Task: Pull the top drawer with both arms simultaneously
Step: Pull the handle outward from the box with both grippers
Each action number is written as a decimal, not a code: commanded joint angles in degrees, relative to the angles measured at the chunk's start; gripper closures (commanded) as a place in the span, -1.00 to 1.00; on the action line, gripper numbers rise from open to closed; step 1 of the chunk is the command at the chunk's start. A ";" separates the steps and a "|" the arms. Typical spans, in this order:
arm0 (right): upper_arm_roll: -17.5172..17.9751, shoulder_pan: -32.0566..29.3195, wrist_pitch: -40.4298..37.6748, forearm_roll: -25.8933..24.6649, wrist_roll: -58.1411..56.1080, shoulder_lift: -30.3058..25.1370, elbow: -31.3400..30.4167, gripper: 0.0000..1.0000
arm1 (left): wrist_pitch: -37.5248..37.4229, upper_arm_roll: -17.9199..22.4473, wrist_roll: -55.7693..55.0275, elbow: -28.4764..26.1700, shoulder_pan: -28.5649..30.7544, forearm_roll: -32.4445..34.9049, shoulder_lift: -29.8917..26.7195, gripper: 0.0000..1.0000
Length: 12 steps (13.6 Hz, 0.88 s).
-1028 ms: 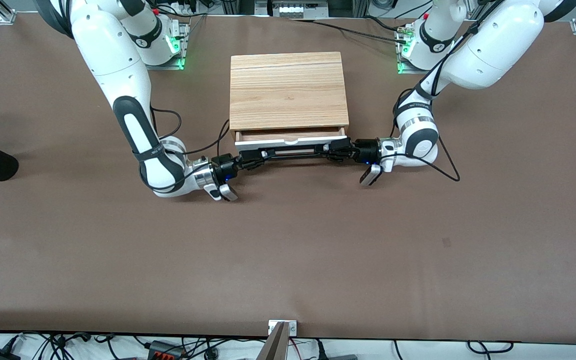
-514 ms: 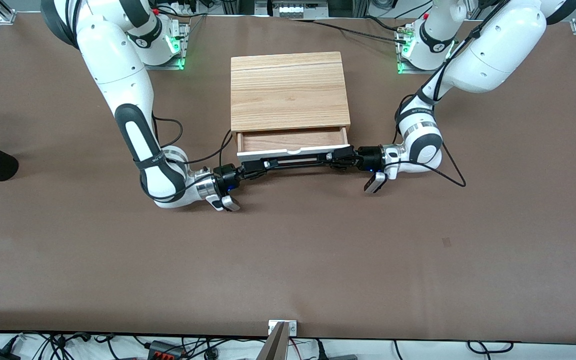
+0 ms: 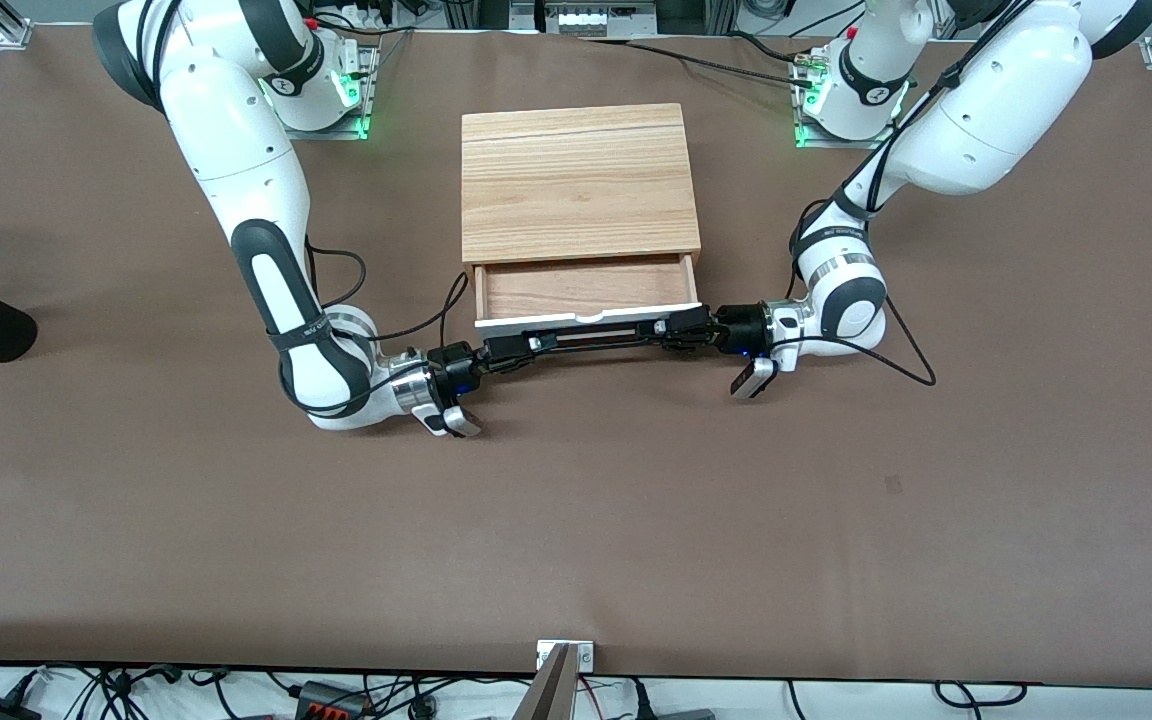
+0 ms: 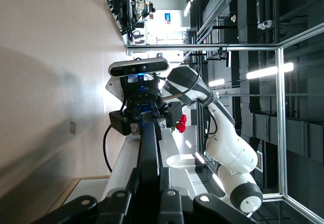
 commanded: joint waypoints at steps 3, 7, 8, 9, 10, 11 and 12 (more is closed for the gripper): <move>0.01 -1.32 -0.39 1.04 1.43 1.24 1.67 0.77 | 1.37 0.61 1.18 2.42 0.23 -0.86 1.22 0.51; 0.01 -1.32 -0.74 2.09 7.22 0.89 1.67 -1.00 | 1.19 0.61 -3.05 3.39 0.40 1.07 1.05 0.11; 0.09 -1.24 -0.48 2.09 7.14 0.80 1.67 -1.00 | 1.19 0.61 -4.19 3.39 0.49 1.16 1.05 0.11; 0.09 -1.23 -0.39 2.01 7.23 0.80 1.84 -1.00 | 1.19 0.61 -4.29 3.48 0.49 1.25 0.96 0.10; 0.01 -1.15 -0.39 1.74 7.40 0.63 2.72 -1.00 | 1.19 0.70 -4.29 3.65 0.49 1.95 0.96 0.10; -0.08 -1.23 -0.39 1.48 8.45 0.28 3.94 -1.00 | 1.19 0.70 -4.38 4.44 1.19 3.09 0.96 0.10; -1.04 -1.32 -0.47 1.22 10.02 0.10 5.35 -1.00 | 1.19 0.70 -4.55 5.23 2.15 5.10 0.96 0.10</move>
